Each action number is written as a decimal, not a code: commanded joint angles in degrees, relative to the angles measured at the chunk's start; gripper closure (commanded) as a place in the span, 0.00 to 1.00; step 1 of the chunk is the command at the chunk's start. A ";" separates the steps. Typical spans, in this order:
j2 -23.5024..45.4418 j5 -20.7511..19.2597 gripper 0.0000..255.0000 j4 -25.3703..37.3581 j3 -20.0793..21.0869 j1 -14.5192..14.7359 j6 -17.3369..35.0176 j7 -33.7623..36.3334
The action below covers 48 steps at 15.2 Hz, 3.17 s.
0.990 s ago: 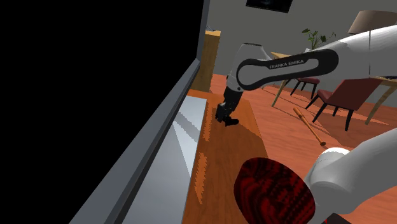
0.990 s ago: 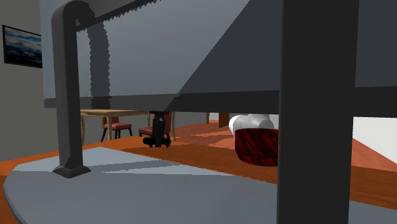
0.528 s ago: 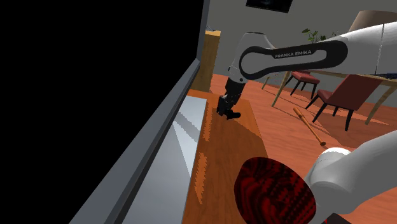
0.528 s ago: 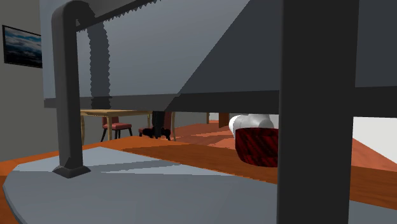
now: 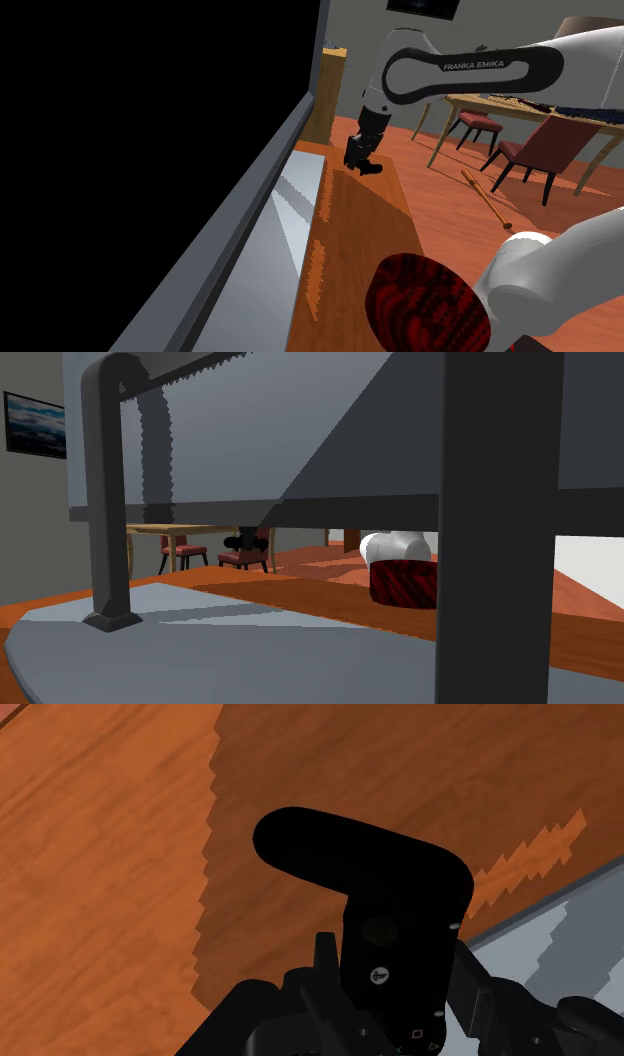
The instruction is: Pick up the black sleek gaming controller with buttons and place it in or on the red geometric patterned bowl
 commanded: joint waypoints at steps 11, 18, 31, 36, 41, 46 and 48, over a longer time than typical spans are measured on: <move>0.12 -0.07 1.00 9.39 0.01 0.01 -9.28 0.27; -7.20 0.76 1.00 5.27 2.59 1.04 -12.36 3.67; -29.25 7.95 1.00 -7.17 12.65 6.26 -21.13 15.85; -35.95 12.34 1.00 -8.85 17.36 8.96 -25.45 21.43; -41.19 17.45 1.00 -8.82 22.50 11.64 -29.66 27.54; -44.44 20.81 1.00 -10.99 25.78 13.31 -30.07 30.54; -45.28 21.32 1.00 -12.81 26.28 13.62 -29.09 30.47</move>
